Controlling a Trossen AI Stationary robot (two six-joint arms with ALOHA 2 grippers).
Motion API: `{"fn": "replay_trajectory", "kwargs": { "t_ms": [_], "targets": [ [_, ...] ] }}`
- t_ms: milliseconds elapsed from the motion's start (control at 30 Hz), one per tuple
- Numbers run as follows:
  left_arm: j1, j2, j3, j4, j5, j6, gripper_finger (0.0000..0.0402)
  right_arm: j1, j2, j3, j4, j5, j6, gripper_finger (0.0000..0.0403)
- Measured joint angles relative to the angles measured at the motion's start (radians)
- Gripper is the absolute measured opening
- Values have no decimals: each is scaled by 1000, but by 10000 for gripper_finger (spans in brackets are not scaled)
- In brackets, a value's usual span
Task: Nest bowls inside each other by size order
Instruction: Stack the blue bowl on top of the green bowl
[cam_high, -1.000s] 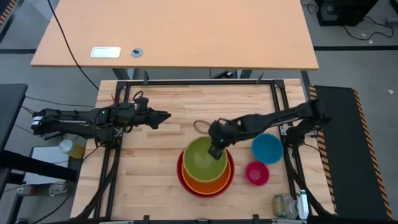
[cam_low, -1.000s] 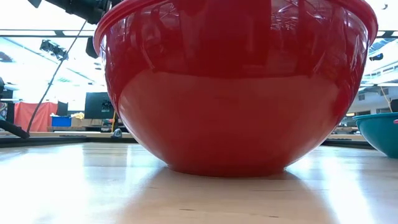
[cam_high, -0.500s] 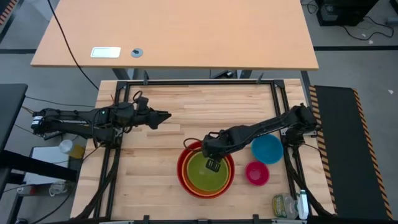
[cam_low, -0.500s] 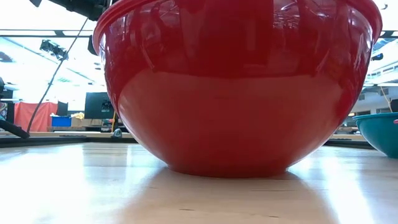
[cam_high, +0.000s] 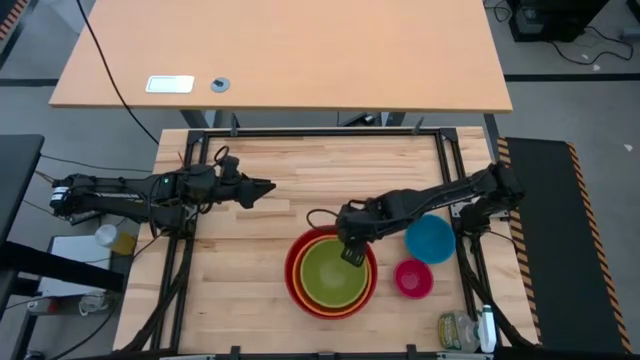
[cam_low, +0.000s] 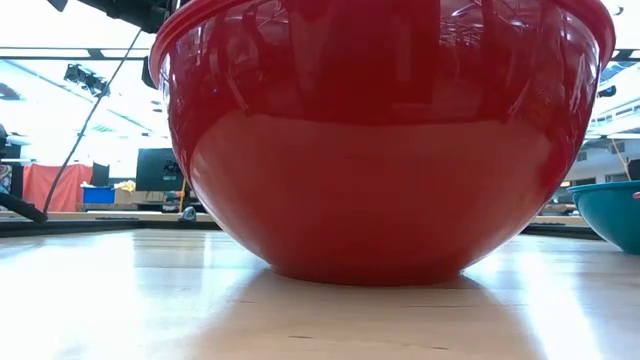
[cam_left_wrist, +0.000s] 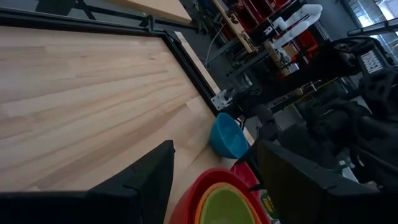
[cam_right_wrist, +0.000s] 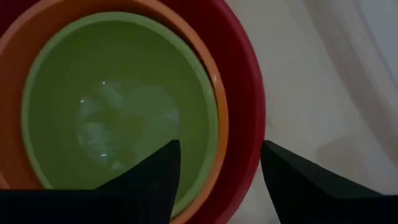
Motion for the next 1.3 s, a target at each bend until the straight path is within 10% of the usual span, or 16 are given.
{"fn": "replay_trajectory", "kwargs": {
  "t_ms": [500, 867, 1300],
  "targets": [
    [0, 0, 0, -1, 0, 0, 233, 67, 4, -125, 181, 124, -183, 221],
    [0, 0, 0, -5, 14, 1, 233, 60, -116, -112, -184, 91, -68, 207],
    [0, 0, 0, -2, 13, 19, 233, -41, -413, -550, -278, -26, -3, 188]
  ]
}}
